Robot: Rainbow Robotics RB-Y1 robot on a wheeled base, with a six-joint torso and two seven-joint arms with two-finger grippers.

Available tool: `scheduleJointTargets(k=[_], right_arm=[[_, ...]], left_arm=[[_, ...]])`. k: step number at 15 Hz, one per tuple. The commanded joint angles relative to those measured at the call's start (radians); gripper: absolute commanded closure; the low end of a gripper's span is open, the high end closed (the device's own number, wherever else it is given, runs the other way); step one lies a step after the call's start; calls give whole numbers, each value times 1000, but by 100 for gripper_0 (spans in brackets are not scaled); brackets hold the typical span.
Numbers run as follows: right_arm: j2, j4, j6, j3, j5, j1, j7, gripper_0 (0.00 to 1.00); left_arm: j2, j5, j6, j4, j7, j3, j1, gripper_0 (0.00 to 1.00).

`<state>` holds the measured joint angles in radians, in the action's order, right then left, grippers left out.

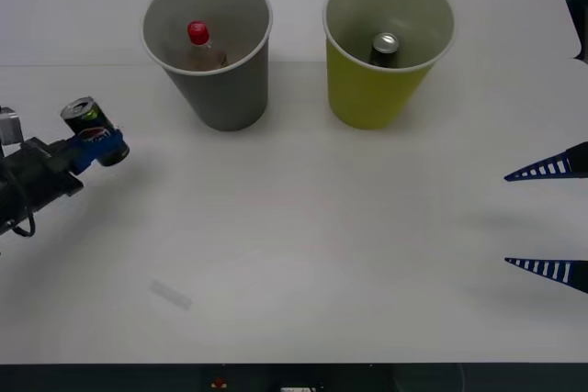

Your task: Put the can into the green bin and the plastic bottle into the gray bin

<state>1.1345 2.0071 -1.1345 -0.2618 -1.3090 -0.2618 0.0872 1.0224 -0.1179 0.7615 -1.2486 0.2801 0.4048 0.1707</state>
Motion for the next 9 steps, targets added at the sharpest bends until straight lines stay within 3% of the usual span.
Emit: scheduleJointTargets(k=[1,4,7,9], right_arm=[[0,0,0,0,0,0,0,0],[0,0,0,0,0,0,0,0],[0,0,0,0,0,0,0,0],[0,0,0,0,0,0,0,0]], left_arm=[[16,-258,-2,-117,-225,-162,-80,100],[18,-532,-1,-262,-489,-327,-160,100],[18,-721,21,-374,-693,-425,-186,100],[18,-801,73,-414,-805,-472,-188,100]])
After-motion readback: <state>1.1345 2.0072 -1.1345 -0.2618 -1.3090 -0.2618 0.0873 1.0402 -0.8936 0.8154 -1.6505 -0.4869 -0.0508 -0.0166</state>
